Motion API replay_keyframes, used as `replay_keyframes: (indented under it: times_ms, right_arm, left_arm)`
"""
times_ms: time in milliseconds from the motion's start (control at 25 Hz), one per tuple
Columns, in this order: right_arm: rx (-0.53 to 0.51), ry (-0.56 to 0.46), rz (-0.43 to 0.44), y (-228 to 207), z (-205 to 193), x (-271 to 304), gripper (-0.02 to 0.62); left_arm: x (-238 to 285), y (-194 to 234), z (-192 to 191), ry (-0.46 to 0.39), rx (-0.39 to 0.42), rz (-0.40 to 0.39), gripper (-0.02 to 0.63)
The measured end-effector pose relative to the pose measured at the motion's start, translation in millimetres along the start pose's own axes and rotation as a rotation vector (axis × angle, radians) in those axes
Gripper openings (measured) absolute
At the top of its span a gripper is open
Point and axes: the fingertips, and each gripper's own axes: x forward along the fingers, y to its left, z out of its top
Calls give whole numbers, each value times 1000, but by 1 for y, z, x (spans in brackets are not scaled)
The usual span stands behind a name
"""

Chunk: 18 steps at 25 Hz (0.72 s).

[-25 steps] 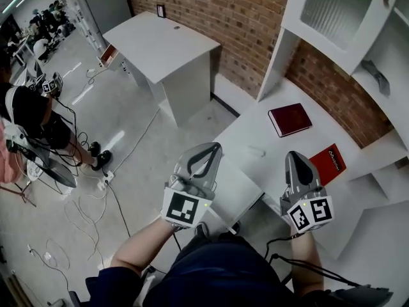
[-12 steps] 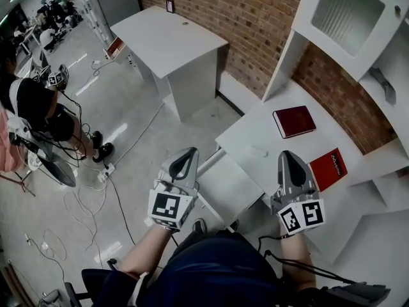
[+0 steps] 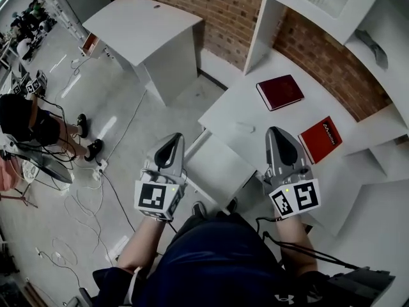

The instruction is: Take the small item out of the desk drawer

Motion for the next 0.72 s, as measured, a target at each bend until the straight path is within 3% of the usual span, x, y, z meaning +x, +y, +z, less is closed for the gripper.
replay_keyframes:
  times_ms: [720]
  right_arm:
    - [12,23,-12,-13,-7,3,2]
  left_arm:
    - [14,-4,-9,28,-14,-22,3]
